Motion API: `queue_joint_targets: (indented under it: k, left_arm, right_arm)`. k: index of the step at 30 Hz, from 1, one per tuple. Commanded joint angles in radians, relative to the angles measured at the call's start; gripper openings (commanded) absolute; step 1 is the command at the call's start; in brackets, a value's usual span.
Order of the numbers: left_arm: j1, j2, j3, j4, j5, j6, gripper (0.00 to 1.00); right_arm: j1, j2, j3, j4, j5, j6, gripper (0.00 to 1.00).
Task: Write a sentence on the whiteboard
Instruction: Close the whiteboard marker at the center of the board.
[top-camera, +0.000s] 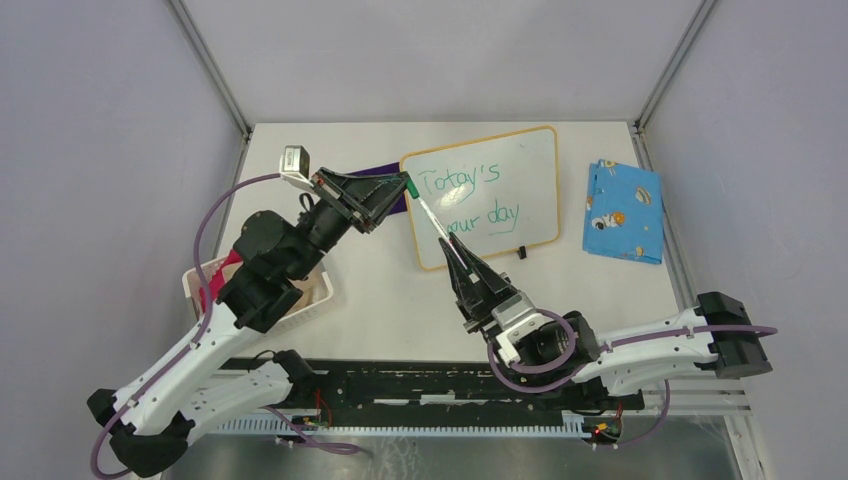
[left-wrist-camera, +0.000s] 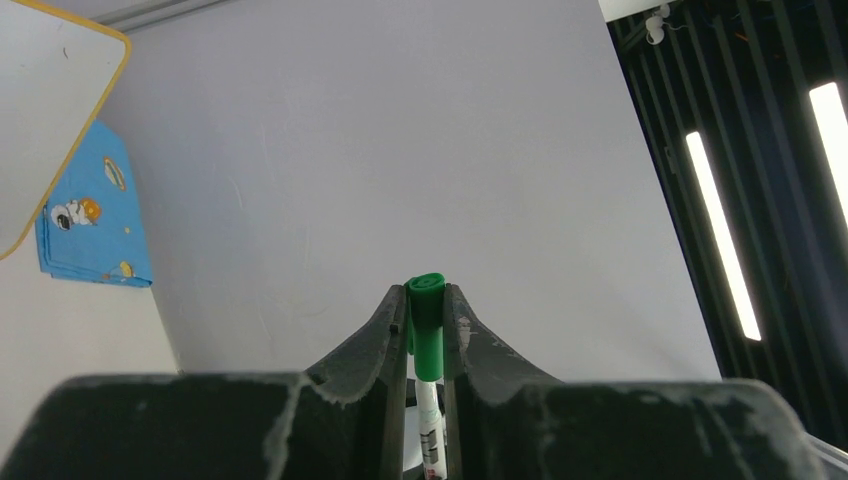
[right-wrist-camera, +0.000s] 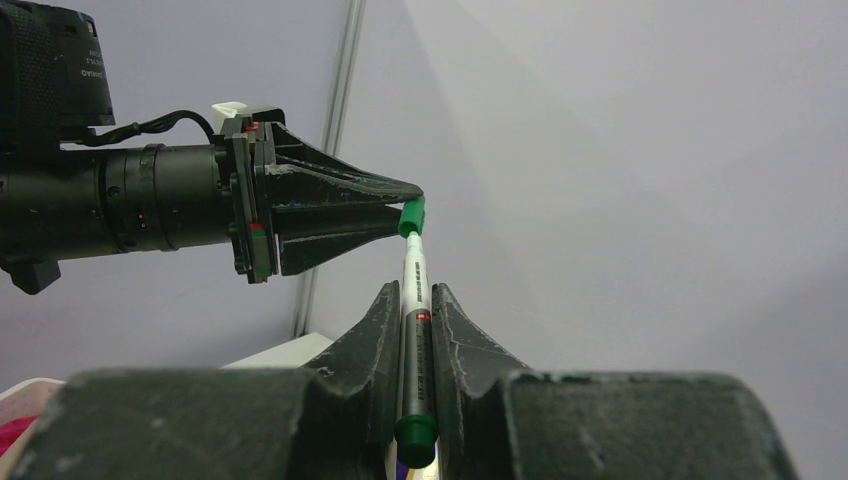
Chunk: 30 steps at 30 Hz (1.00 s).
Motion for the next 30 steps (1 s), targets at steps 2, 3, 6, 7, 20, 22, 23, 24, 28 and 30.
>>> queue_joint_targets:
  k: [2, 3, 6, 7, 20, 22, 23, 24, 28, 30]
  left_arm:
    - [-0.022, -0.015, 0.009, 0.002, -0.025, 0.082, 0.02]
    - [-0.022, -0.016, 0.010, -0.002, -0.031, 0.083, 0.02]
    - [-0.022, -0.021, 0.012, -0.005, -0.044, 0.088, 0.02]
    - [-0.022, -0.023, 0.012, -0.005, -0.047, 0.088, 0.02]
    - [-0.024, -0.046, 0.025, -0.018, -0.103, 0.098, 0.02]
    - [-0.024, -0.048, 0.028, -0.020, -0.110, 0.100, 0.02]
    - [-0.024, -0.048, 0.030, -0.020, -0.110, 0.100, 0.02]
    - [-0.024, -0.048, 0.030, -0.020, -0.108, 0.100, 0.02]
    - [-0.024, -0.042, 0.030, -0.017, -0.093, 0.095, 0.02]
    - [-0.024, -0.040, 0.030, -0.016, -0.087, 0.093, 0.02]
  right_arm:
    - [0.006, 0.003, 0.046, 0.046, 0.004, -0.004, 0.00]
    - [0.005, 0.003, 0.048, 0.046, 0.004, -0.004, 0.00]
    - [0.004, 0.006, 0.050, 0.042, 0.003, -0.002, 0.00]
    - [0.005, 0.007, 0.052, 0.042, 0.003, -0.003, 0.00]
    - [0.005, -0.006, 0.038, 0.031, 0.004, 0.011, 0.00]
    - [0.005, -0.009, 0.037, 0.027, 0.004, 0.015, 0.00]
    - [0.005, -0.009, 0.036, 0.026, 0.004, 0.017, 0.00]
    - [0.005, -0.009, 0.037, 0.024, 0.004, 0.019, 0.00]
    - [0.006, -0.011, 0.040, 0.021, 0.003, 0.023, 0.00]
    - [0.005, -0.010, 0.042, 0.017, 0.003, 0.026, 0.00]
